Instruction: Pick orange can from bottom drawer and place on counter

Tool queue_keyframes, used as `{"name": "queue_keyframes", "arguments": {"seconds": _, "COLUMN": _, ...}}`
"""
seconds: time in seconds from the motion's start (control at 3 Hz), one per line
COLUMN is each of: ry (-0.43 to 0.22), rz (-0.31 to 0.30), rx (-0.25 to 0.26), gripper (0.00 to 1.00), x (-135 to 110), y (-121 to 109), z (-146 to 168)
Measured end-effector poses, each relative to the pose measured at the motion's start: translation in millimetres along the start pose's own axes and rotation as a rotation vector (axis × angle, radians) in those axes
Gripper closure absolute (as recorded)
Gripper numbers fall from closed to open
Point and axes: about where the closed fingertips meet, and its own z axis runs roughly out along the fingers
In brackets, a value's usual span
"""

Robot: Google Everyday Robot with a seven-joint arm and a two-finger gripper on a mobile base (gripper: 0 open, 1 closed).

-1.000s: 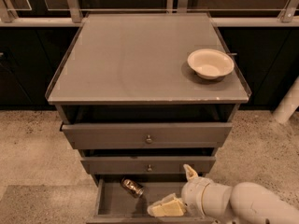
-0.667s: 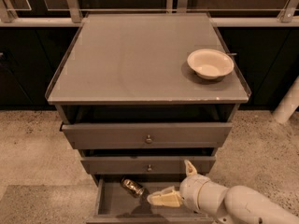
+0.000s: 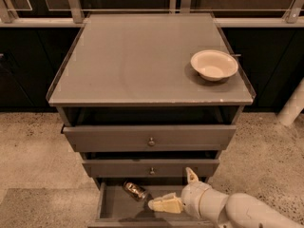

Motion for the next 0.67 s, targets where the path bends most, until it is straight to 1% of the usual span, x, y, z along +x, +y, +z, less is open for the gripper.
{"name": "queue_keyframes", "arguments": {"seconds": 0.33, "ry": 0.024, "rz": 0.006, "rx": 0.023, "gripper": 0.00, "x": 20, "y": -3, "z": 16}}
{"name": "queue_keyframes", "arguments": {"seconds": 0.67, "ry": 0.084, "rz": 0.068, "rx": 0.040, "gripper": 0.00, "x": 65, "y": -7, "z": 62}}
